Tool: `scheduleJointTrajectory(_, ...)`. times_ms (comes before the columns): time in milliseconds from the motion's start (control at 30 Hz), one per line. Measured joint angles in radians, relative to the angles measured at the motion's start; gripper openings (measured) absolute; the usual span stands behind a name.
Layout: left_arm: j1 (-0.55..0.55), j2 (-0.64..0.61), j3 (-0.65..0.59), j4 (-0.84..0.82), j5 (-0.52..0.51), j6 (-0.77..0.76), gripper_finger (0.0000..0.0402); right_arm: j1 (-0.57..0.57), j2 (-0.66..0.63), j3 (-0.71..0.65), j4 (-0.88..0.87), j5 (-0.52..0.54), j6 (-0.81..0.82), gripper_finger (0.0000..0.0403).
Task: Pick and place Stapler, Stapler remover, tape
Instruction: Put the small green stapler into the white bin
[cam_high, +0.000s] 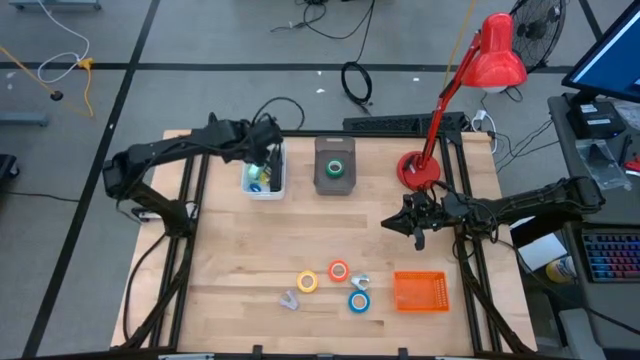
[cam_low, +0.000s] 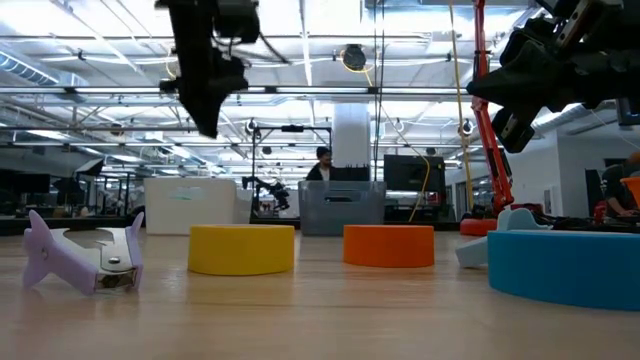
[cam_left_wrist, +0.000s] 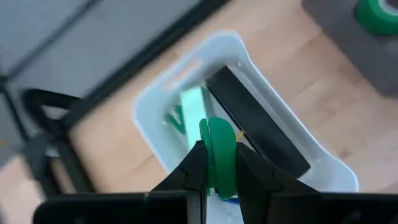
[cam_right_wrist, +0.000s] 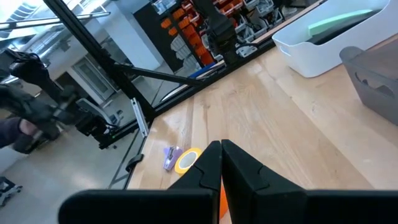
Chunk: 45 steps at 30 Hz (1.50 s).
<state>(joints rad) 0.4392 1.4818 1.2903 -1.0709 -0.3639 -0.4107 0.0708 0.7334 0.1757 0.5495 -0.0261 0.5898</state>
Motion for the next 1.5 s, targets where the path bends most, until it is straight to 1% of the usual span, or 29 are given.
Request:
scheduleJointTrajectory(100, 0.038, 0.003, -0.076, 0.054, 0.079, -0.012, 0.0051, 0.0, 0.0, 0.0, 0.0, 0.0, 0.0, 0.0004)
scheduleJointTrajectory(267, 0.053, 0.001, -0.174, 0.064, 0.102, -0.055, 0.0051, 0.0, 0.0, 0.0, 0.0, 0.002, 0.0, 0.0004)
scheduleJointTrajectory(367, 0.037, 0.002, -0.22, 0.127, 0.134, -0.055, 0.0051, 0.0, 0.0, 0.0, 0.0, 0.002, 0.0, 0.0004)
scheduleJointTrajectory(467, 0.021, 0.002, -0.253, 0.201, 0.139, -0.052, 0.0051, 0.0, 0.0, 0.0, 0.0, 0.003, 0.0, 0.0004)
scheduleJointTrajectory(700, 0.021, 0.04, -0.266, 0.297, 0.157, -0.022, 0.0051, 0.0, 0.0, 0.0, 0.0, 0.003, 0.0, 0.0004)
scheduleJointTrajectory(967, 0.022, 0.129, -0.266, 0.322, 0.161, 0.029, 0.0051, 0.0, 0.0, 0.0, 0.0, 0.003, 0.027, 0.0004)
scheduleJointTrajectory(1167, 0.022, 0.136, -0.266, 0.385, 0.155, 0.04, 0.0051, 0.0, 0.0, 0.0, -0.001, 0.003, 0.029, 0.0004)
scheduleJointTrajectory(1367, 0.023, 0.136, -0.266, 0.365, 0.17, 0.034, 0.0051, 0.0, 0.0, 0.0, -0.001, 0.003, 0.053, 0.0004)
scheduleJointTrajectory(1500, 0.016, 0.136, -0.266, 0.333, 0.152, 0.017, 0.0051, 0.0, 0.0, 0.0, -0.001, 0.005, 0.054, 0.0004)
